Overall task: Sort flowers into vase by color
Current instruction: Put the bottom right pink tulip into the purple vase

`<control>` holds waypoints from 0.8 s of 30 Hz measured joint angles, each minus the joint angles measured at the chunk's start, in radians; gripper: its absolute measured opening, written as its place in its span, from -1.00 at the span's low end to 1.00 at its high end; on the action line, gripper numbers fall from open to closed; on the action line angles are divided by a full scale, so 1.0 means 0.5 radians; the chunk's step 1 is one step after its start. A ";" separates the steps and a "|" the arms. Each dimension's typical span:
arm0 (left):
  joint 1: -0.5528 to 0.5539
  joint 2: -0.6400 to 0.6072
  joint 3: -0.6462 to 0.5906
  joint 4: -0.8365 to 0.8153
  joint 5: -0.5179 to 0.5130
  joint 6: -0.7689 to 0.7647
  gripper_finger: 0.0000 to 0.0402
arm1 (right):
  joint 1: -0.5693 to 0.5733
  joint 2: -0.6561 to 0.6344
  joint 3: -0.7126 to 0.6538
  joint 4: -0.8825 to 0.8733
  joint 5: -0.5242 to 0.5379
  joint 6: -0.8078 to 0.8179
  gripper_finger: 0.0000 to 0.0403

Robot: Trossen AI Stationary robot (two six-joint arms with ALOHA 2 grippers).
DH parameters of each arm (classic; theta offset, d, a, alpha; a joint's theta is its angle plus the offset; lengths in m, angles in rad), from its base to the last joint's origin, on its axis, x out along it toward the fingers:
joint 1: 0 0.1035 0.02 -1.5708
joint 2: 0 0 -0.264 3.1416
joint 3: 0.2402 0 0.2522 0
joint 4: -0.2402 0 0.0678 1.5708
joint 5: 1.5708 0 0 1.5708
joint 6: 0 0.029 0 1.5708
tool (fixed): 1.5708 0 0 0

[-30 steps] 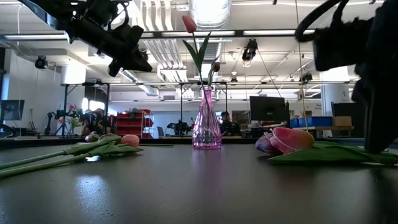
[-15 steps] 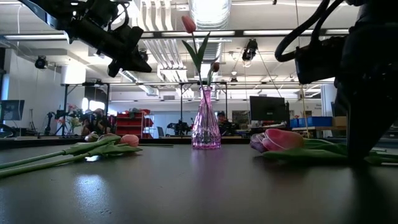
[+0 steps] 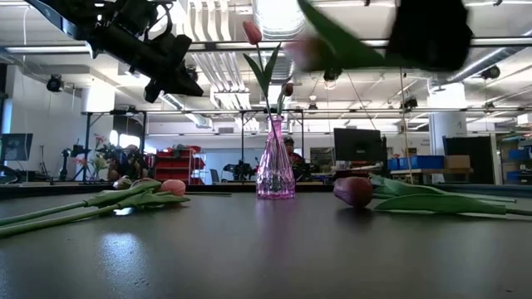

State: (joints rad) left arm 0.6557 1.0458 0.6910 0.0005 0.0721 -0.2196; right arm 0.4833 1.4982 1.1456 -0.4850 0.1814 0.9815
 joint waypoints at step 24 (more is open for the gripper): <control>-0.001 0.000 0.001 0.272 0.047 0.014 -1.00 | -1.107 -0.390 0.272 1.557 0.529 -1.983 -0.96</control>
State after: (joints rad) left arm 0.6552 1.0458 0.6914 0.1364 0.0956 -0.2127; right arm -0.0701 1.3034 1.2817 0.2935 0.4460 -0.0102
